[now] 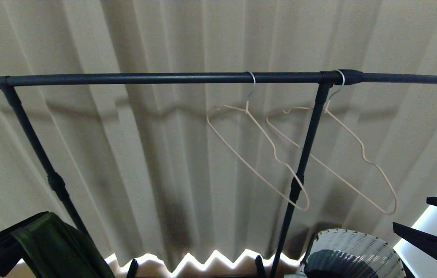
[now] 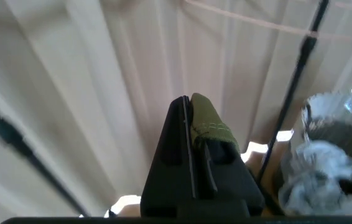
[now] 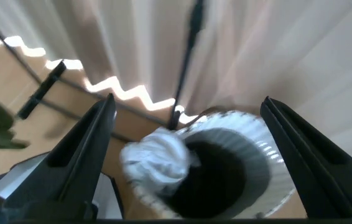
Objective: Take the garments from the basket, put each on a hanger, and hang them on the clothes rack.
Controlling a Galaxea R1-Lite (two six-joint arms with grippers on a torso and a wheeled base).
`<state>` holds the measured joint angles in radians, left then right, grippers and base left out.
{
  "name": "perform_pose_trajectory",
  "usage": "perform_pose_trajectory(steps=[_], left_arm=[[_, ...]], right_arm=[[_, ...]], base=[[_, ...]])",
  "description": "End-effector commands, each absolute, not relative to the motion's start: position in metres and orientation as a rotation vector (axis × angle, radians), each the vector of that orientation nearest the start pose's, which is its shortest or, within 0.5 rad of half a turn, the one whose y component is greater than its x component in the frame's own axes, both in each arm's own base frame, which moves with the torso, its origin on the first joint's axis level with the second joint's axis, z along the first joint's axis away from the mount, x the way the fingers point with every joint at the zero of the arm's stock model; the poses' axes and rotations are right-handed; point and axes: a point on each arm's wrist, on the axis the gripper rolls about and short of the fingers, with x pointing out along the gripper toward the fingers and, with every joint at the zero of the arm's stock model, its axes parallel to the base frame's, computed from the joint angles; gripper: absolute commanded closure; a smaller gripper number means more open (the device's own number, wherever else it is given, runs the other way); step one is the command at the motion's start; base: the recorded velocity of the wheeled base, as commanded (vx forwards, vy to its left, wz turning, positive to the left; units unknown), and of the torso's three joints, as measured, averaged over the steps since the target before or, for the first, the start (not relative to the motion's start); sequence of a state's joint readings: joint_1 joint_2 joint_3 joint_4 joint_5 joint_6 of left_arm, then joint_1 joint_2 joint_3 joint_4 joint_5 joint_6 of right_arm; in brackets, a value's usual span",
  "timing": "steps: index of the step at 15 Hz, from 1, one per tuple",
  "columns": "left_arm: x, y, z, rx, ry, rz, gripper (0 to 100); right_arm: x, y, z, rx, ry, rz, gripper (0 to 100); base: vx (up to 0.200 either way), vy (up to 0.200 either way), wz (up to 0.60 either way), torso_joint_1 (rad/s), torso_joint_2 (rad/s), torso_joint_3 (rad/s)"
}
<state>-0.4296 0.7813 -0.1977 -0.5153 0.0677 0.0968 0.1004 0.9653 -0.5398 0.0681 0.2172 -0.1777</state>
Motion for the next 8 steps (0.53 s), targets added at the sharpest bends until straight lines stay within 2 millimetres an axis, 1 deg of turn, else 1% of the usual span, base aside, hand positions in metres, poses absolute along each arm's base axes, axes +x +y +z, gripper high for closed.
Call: perform_pose_trajectory(steps=[1,6,8], left_arm=[[0.070,-0.030,0.170,0.113,0.051,-0.365,100],[0.070,-0.030,0.171,0.111,0.049,-0.365,100],[0.070,-0.030,0.170,0.110,0.050,-0.365,100]], right_arm=[[0.109,0.016,0.196,-0.145,0.457,0.355,0],[0.111,0.016,0.201,-0.149,0.420,0.347,0],[0.115,0.017,0.210,-0.150,0.392,0.355,0]], base=[[0.000,0.000,0.00,0.000,0.00,0.000],[0.000,0.000,0.00,0.000,0.00,0.000],[0.000,0.000,0.00,0.000,0.00,0.000]])
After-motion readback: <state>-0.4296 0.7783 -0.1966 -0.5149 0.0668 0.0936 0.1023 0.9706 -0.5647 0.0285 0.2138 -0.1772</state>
